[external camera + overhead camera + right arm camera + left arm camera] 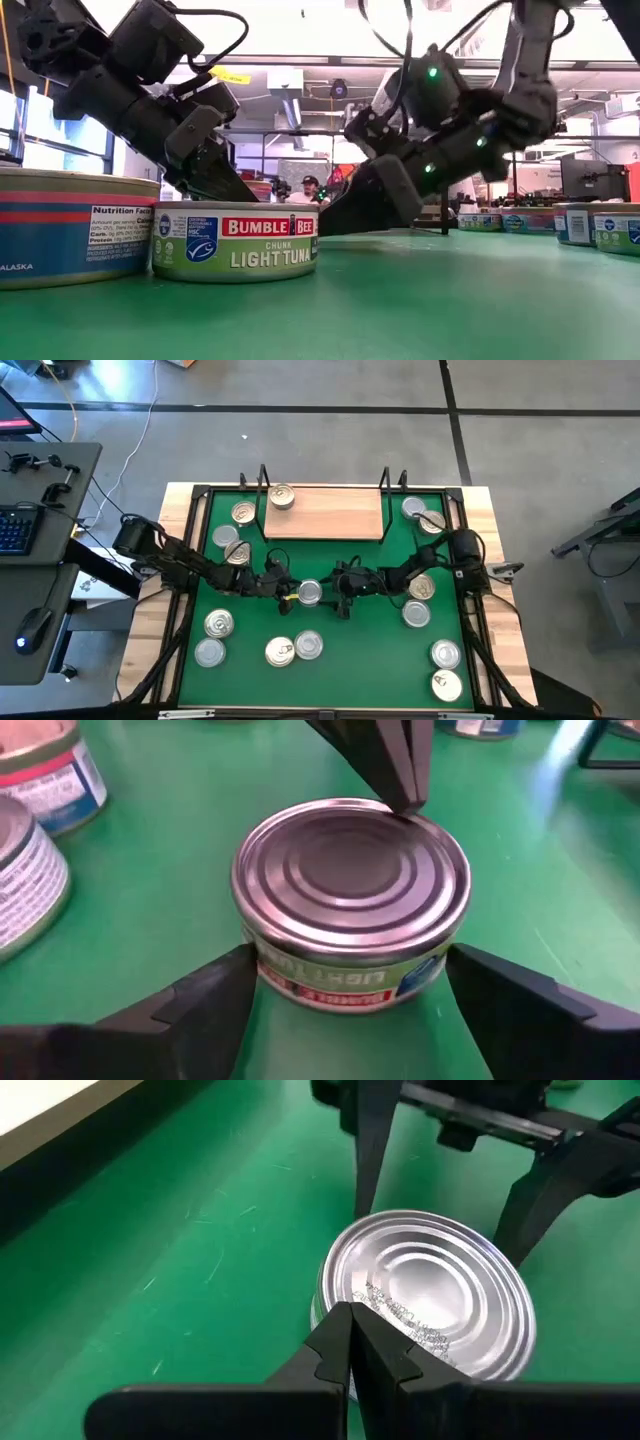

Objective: Stack canned seafood by type on shelf
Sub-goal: Put the green white tuna can on the shelf

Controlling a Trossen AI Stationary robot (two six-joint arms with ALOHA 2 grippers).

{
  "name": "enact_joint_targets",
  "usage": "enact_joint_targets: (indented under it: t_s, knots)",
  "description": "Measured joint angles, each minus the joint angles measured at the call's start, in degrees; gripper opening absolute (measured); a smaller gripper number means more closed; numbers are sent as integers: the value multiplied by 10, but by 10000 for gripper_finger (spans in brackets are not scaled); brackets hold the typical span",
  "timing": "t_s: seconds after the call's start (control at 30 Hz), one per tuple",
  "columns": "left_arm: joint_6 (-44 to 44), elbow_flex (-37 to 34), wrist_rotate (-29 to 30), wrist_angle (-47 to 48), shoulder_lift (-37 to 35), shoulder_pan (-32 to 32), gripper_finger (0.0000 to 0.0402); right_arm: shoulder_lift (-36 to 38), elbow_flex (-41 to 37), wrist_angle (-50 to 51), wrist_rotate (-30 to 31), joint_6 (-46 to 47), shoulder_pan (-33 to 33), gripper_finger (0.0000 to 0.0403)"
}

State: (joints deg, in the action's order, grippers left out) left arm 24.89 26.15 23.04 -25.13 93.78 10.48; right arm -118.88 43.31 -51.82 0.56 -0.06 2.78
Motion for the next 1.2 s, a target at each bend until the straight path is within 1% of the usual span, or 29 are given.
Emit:
enact_joint_targets:
  t_s: [0.2, 0.33, 0.43, 0.53, 0.6, 0.7, 0.73, 0.83, 0.93, 1.1, 1.2]
  knots:
    - [-3, -2, 9, 5, 0, -6, 0, -47, 55, -8, -42, -11, -14, 317]
    - [-16, 2, 16, 2, -2, -7, 0, -60, 76, 1, -36, 3, -19, 317]
    - [-30, 19, 5, 33, -24, -7, 0, -60, 70, 1, -39, 21, -23, 317]
    - [-44, 53, -18, 111, -58, -6, 0, -60, 67, 6, -40, 28, -24, 317]
    - [-40, 87, -20, 181, -84, -5, 0, -60, 67, 8, -40, 28, -24, 317]
    - [-4, 115, -12, 316, -107, -2, 0, -60, 67, 7, -39, 28, -24, 317]
    - [12, 119, -12, 348, -109, 0, 0, -60, 67, 7, -38, 29, -24, 317]
    - [63, 116, -24, 401, -114, 2, 0, -60, 67, 12, -38, 30, -24, 317]
    - [94, 86, -38, 397, -94, 2, 0, -60, 67, 14, -37, 30, -24, 317]
    - [99, 53, -32, 262, -52, 0, 0, -60, 69, 16, -36, 34, -24, 316]
    - [91, 49, -20, 220, -31, 1, 0, -56, 74, 23, -42, 39, -24, 315]
